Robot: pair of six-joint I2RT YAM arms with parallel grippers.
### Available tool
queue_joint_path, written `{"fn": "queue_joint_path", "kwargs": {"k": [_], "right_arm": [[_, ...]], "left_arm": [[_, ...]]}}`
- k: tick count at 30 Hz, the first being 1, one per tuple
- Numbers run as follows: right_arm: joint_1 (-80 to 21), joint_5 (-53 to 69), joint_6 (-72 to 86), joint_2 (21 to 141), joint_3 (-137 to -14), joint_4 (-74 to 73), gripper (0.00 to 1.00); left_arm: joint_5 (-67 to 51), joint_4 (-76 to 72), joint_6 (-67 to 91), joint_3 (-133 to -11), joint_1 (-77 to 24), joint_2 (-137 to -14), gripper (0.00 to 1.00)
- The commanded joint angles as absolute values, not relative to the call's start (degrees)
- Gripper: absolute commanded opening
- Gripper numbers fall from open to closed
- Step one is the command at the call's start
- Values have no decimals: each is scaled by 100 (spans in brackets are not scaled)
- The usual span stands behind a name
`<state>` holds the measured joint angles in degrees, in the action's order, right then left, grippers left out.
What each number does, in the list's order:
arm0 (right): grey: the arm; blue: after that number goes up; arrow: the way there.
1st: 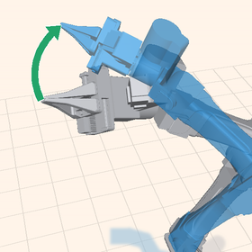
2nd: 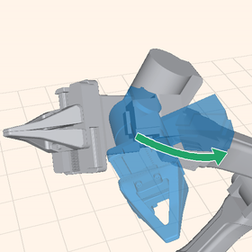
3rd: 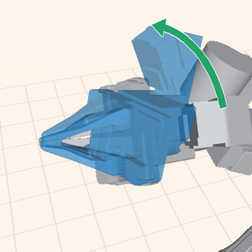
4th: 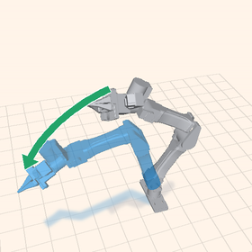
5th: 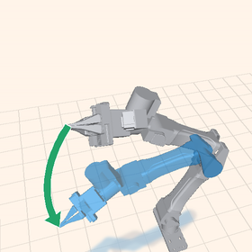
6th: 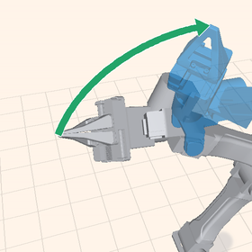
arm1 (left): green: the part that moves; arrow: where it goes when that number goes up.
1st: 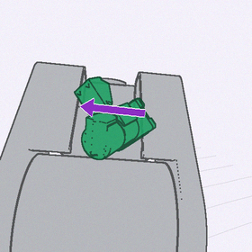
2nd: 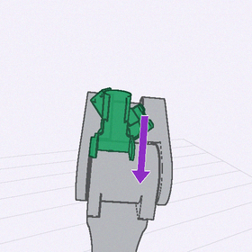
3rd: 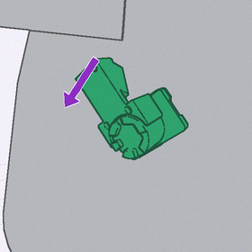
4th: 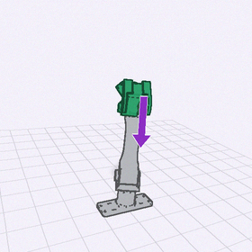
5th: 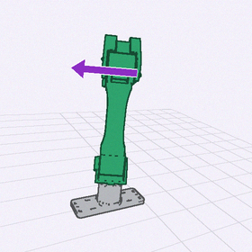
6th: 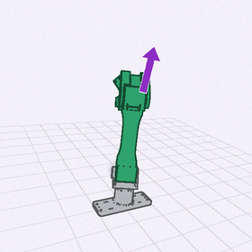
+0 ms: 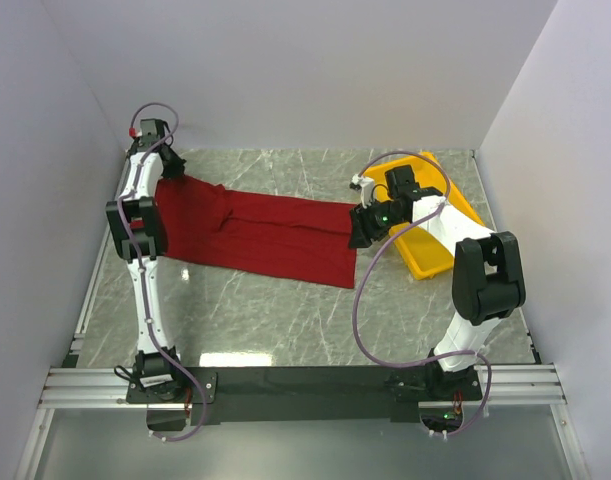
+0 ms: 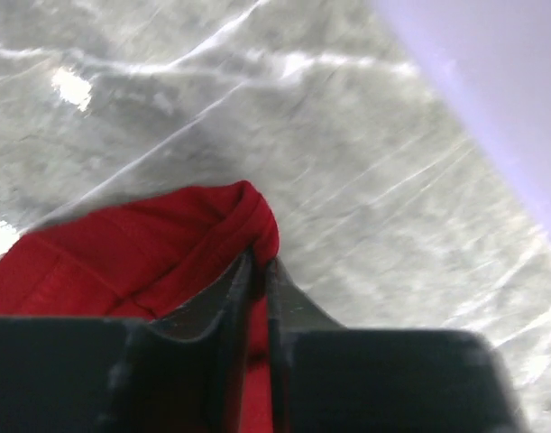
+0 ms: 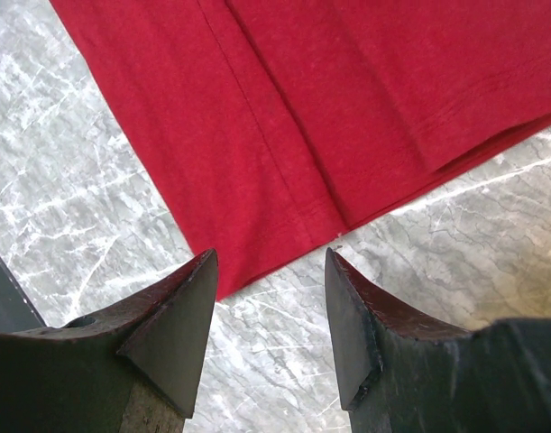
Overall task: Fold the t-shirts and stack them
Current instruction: Fold the tshirt
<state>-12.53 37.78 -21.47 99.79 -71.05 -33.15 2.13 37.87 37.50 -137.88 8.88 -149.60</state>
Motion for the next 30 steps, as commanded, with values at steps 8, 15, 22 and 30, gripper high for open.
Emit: {"fn": "queue_joint_path", "kwargs": {"k": [8, 15, 22, 30], "right_arm": [[-1248, 3858, -2601, 9896, -7348, -3278, 59], [-1432, 4841, -5145, 9739, -7234, -4059, 61], [-2468, 3783, -6901, 9712, -6970, -4274, 62], [-3321, 2664, -5864, 9756, -6584, -3473, 61]], "left_arm": [[633, 3260, 3886, -13843, 1221, -14046, 50], [220, 3428, 3103, -12968, 1327, -12819, 58], [448, 2839, 2619, -10242, 1362, -10163, 75], [-624, 2760, 2892, -7078, 2504, -7466, 90]]}}
